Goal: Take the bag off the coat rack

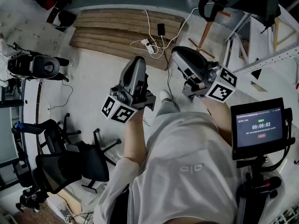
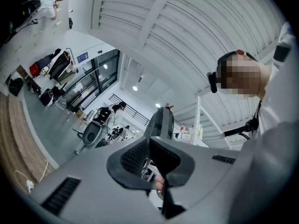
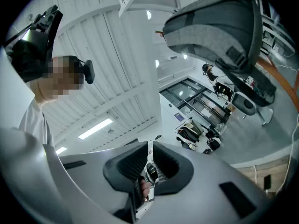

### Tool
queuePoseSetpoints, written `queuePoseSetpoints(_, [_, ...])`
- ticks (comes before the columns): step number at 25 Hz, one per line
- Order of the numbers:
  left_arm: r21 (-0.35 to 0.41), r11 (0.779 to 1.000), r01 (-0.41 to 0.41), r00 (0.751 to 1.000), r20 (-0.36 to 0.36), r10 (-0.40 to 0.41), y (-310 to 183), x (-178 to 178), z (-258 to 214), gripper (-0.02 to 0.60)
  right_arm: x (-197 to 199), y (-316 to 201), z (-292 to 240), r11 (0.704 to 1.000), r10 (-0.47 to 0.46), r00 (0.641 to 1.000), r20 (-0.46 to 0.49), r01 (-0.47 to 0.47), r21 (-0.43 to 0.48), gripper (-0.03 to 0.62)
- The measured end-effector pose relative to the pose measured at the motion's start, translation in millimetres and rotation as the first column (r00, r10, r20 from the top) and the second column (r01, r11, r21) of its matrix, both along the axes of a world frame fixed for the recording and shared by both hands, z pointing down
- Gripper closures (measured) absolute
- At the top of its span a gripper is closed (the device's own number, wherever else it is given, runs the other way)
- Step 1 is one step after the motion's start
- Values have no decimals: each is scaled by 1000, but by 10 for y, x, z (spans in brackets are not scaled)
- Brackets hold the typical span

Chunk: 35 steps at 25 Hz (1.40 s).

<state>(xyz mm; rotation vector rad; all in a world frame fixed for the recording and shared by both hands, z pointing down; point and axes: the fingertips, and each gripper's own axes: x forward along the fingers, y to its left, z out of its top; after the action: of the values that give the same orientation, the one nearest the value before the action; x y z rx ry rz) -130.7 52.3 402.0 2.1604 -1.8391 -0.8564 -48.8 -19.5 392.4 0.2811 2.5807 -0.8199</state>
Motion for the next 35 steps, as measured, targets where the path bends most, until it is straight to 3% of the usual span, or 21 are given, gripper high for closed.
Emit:
queuePoseSetpoints(6, [9, 1000, -20, 1000, 13, 19, -321, -893, -113, 575, -962, -305, -147, 1000, 25, 1000, 13, -25, 19, 579])
queuePoseSetpoints(10, [2, 999, -41, 999, 19, 41, -489, -1165, -143, 575, -1289, -429, -221, 998, 44, 999, 8, -45, 44, 563])
queuePoseSetpoints(14, [6, 997, -73, 997, 14, 73, -693, -1218, -137, 574, -1340, -568, -300, 995, 58, 998, 25, -60, 75, 554])
queuePoseSetpoints(18, [37, 992, -124, 991, 52, 122, -1016, -1125, -320, 574, -1182, -750, -626, 990, 75, 995, 67, -83, 118, 537])
queuePoseSetpoints(23, [114, 953, -279, 954, 145, 262, -1688, -850, -1081, 529, -824, -1148, -1526, 951, 183, 975, 124, -208, 229, 537])
queuePoseSetpoints(26, [147, 912, -383, 905, 258, 338, -1973, -533, -1453, 512, -446, -1300, -1916, 894, 292, 941, 173, -332, 302, 537])
queuePoseSetpoints(29, [153, 882, -445, 847, 391, 359, -2483, -79, -1810, 503, 87, -1778, -2230, 804, 412, 888, 203, -460, 377, 536])
queuePoseSetpoints(31, [157, 868, -472, 808, 470, 355, -2795, 174, -2014, 502, 442, -2089, -2376, 727, 500, 838, 219, -543, 419, 537])
queuePoseSetpoints(35, [175, 844, -508, 741, 588, 324, -3133, 519, -2578, 488, 978, -2386, -2808, 544, 656, 714, 246, -672, 502, 536])
